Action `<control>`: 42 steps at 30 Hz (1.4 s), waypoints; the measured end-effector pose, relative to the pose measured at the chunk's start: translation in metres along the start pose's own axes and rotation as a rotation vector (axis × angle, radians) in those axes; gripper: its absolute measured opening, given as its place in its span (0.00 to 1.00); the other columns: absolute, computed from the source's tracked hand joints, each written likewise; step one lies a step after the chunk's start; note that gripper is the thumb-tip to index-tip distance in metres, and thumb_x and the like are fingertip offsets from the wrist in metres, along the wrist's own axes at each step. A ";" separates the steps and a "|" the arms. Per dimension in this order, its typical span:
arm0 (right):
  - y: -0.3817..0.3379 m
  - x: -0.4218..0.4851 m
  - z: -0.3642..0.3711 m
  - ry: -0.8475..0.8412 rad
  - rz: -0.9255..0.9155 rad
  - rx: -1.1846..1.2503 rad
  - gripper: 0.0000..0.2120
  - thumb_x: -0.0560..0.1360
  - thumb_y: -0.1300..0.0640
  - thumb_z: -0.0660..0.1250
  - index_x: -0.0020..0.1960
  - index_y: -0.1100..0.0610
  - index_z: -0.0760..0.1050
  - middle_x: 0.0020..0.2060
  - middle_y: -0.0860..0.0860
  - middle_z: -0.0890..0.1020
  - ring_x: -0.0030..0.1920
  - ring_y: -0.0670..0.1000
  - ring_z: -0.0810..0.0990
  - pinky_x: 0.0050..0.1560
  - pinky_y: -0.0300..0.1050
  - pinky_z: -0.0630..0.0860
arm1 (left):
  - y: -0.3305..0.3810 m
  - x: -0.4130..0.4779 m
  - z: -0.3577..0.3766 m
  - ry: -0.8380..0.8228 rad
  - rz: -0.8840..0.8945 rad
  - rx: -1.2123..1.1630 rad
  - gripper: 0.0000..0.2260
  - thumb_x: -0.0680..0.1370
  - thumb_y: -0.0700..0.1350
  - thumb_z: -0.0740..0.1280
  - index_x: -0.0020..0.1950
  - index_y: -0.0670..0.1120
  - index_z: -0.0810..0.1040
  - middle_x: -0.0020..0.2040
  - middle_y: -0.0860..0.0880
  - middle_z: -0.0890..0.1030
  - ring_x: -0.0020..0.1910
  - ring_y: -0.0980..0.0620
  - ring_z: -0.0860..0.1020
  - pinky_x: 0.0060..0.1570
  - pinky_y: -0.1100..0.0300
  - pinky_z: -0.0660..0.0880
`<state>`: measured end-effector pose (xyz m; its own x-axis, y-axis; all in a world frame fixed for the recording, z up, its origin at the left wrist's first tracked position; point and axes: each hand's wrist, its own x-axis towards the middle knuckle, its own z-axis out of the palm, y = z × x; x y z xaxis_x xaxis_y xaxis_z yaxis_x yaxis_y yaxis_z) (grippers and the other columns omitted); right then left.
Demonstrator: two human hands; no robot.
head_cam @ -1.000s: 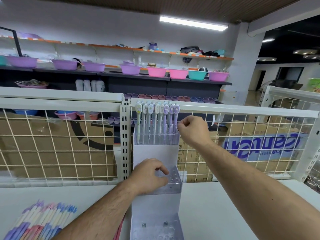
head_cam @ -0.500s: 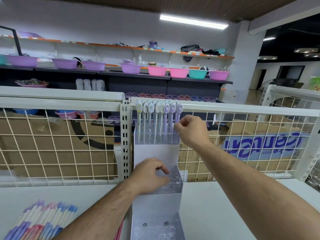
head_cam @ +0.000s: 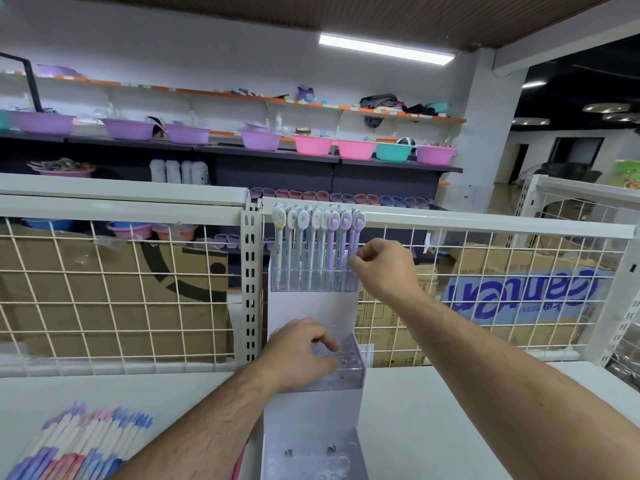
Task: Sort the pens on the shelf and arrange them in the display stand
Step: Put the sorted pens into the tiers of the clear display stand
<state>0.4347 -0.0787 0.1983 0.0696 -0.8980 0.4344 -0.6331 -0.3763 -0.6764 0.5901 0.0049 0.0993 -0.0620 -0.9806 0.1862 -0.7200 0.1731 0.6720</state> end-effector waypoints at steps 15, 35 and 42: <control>0.004 -0.030 -0.009 0.056 0.057 -0.118 0.12 0.74 0.45 0.71 0.52 0.51 0.79 0.43 0.45 0.82 0.42 0.46 0.80 0.42 0.46 0.79 | -0.004 0.001 0.000 -0.008 0.042 0.035 0.07 0.71 0.53 0.71 0.49 0.58 0.81 0.50 0.61 0.76 0.57 0.57 0.73 0.62 0.52 0.72; -0.005 -0.159 0.023 -0.145 0.006 -0.350 0.18 0.76 0.47 0.70 0.64 0.50 0.78 0.59 0.47 0.82 0.53 0.49 0.81 0.52 0.44 0.76 | -0.034 -0.064 -0.032 0.046 0.121 0.223 0.21 0.75 0.57 0.67 0.67 0.55 0.75 0.64 0.54 0.74 0.67 0.52 0.67 0.68 0.52 0.67; -0.028 -0.207 0.056 -0.297 -0.113 -0.305 0.19 0.76 0.46 0.69 0.65 0.47 0.76 0.61 0.46 0.79 0.58 0.49 0.79 0.52 0.45 0.78 | -0.050 -0.139 -0.048 0.065 -0.013 0.232 0.24 0.75 0.56 0.68 0.70 0.55 0.72 0.66 0.54 0.73 0.68 0.52 0.66 0.67 0.54 0.67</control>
<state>0.4813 0.1046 0.0939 0.3418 -0.8983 0.2761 -0.8041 -0.4316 -0.4088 0.6682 0.1370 0.0745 -0.0126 -0.9733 0.2291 -0.8606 0.1273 0.4932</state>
